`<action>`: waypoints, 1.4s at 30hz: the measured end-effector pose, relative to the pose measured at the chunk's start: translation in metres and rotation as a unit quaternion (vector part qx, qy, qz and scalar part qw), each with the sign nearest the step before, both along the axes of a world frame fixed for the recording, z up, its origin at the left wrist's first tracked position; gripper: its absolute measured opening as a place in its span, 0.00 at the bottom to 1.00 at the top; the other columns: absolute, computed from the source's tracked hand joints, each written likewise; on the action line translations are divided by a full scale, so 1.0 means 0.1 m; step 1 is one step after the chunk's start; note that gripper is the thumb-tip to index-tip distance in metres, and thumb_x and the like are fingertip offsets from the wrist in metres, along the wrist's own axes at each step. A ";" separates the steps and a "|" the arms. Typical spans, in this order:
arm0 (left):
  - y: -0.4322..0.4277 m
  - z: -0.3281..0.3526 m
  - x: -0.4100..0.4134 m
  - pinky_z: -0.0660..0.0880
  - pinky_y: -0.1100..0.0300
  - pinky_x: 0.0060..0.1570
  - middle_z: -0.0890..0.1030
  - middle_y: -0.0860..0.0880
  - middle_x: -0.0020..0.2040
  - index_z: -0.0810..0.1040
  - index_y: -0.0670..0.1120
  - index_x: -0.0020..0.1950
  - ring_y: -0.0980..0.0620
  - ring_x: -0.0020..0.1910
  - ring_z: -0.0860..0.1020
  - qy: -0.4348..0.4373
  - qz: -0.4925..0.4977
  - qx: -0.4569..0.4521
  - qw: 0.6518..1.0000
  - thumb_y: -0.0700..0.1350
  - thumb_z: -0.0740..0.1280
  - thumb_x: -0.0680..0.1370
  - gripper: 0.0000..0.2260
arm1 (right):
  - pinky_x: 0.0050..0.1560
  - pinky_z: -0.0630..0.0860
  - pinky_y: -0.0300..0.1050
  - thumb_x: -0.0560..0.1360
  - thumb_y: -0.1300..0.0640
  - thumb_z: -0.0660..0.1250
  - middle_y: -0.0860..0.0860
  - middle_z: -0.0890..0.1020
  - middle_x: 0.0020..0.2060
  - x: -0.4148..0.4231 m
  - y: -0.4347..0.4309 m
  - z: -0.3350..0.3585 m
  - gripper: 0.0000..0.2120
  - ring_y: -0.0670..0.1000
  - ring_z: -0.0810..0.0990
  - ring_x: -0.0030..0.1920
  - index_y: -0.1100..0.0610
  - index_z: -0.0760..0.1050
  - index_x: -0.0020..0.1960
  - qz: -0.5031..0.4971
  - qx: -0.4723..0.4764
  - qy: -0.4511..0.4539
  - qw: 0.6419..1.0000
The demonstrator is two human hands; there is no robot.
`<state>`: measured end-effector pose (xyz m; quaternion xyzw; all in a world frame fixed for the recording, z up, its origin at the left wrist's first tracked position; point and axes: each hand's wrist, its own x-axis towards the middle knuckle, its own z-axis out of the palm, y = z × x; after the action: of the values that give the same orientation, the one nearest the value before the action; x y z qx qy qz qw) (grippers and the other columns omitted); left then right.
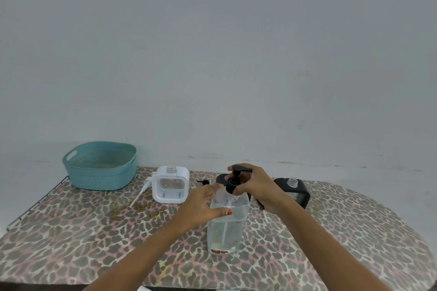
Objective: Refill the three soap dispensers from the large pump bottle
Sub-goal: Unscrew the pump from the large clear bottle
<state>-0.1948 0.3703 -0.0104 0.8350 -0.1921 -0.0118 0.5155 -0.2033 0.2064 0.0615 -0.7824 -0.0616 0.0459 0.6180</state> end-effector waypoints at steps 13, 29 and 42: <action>-0.01 0.02 -0.01 0.70 0.73 0.53 0.74 0.67 0.49 0.69 0.65 0.50 0.71 0.49 0.74 -0.016 -0.004 -0.008 1.000 0.44 0.76 0.67 0.23 | 0.45 0.73 0.35 0.70 0.71 0.66 0.51 0.81 0.48 -0.03 0.00 -0.07 0.19 0.47 0.79 0.48 0.57 0.68 0.57 -0.007 0.057 0.047 0.997; -0.01 0.03 -0.02 0.71 0.72 0.54 0.75 0.63 0.51 0.70 0.61 0.54 0.65 0.52 0.76 -0.017 -0.006 -0.022 1.000 0.44 0.76 0.67 0.23 | 0.39 0.70 0.32 0.68 0.57 0.73 0.45 0.76 0.45 -0.05 0.07 -0.13 0.18 0.43 0.75 0.42 0.55 0.71 0.55 -0.062 -0.127 -0.028 0.990; 0.00 -0.02 -0.04 0.69 0.74 0.55 0.71 0.62 0.57 0.71 0.47 0.65 0.67 0.54 0.73 -0.016 0.004 -0.038 0.999 0.45 0.76 0.65 0.30 | 0.45 0.74 0.33 0.67 0.54 0.74 0.48 0.84 0.41 -0.23 -0.13 0.48 0.08 0.49 0.82 0.46 0.52 0.80 0.46 -0.180 -0.056 -0.195 0.963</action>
<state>-0.1987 0.3704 -0.0123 0.8159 -0.1970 0.0112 0.5435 -0.2258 0.1933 0.1091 -0.8075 -0.0363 -0.2157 0.5478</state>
